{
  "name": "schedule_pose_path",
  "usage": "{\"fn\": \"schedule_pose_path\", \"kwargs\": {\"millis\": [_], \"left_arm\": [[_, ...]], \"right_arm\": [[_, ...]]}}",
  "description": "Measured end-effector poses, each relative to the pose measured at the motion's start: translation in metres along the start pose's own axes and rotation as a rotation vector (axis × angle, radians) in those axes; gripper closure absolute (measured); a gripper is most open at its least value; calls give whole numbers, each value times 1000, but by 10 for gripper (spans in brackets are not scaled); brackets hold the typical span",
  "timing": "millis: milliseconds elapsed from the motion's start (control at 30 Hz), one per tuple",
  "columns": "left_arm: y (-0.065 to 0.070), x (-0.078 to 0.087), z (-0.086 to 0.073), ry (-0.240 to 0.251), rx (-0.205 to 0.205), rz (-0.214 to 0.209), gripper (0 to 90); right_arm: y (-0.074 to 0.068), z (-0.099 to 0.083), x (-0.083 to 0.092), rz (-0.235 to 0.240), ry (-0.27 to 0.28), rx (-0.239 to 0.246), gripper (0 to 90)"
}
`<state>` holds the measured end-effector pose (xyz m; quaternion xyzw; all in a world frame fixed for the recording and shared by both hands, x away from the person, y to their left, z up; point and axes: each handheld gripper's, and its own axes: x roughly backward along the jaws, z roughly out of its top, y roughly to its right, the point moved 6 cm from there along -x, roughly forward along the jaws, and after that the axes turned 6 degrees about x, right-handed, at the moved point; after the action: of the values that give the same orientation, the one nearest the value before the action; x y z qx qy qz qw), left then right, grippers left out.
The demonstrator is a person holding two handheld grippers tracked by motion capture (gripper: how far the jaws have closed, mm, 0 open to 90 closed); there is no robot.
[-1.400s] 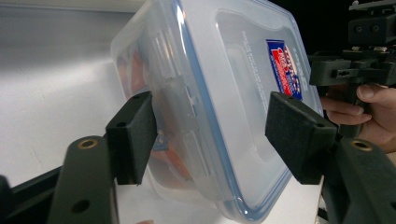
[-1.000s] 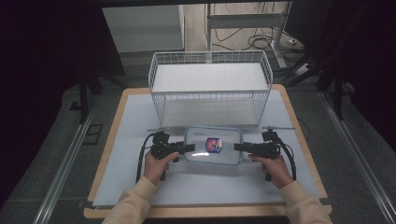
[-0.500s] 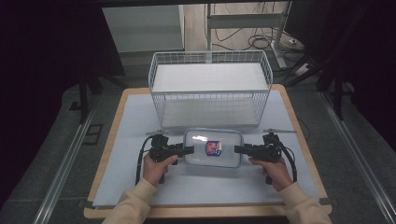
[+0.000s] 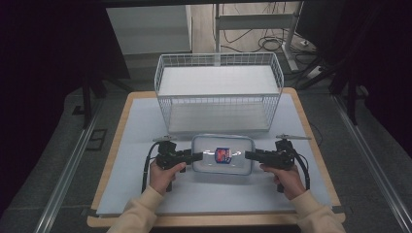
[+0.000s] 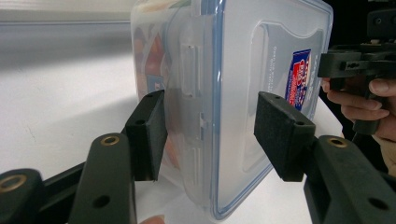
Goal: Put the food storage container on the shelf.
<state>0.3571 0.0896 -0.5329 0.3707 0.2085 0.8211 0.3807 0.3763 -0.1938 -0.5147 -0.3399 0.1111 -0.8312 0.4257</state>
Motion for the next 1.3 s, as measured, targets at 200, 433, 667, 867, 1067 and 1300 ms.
{"fn": "schedule_pose_path", "kwargs": {"millis": [200, 433, 667, 867, 1067, 1300], "left_arm": [[6, 6, 5, 7, -23, 7, 453], [8, 8, 7, 11, -25, 6, 456], [9, 8, 8, 14, -24, 7, 456], [13, 11, 11, 31, -26, 5, 457], [15, 13, 17, 40, -31, 10, 457], [20, 18, 29, 55, -44, 10, 458]], "right_arm": [[-3, 4, 3, 9, 16, 10, 495], [-5, 6, 5, 13, 22, 17, 495], [-6, 7, 6, 16, 24, 12, 496], [-7, 10, 8, 18, 30, 16, 496], [-8, 16, 9, 20, 34, 29, 496], [-13, 31, 13, 19, 42, 53, 496]]}}
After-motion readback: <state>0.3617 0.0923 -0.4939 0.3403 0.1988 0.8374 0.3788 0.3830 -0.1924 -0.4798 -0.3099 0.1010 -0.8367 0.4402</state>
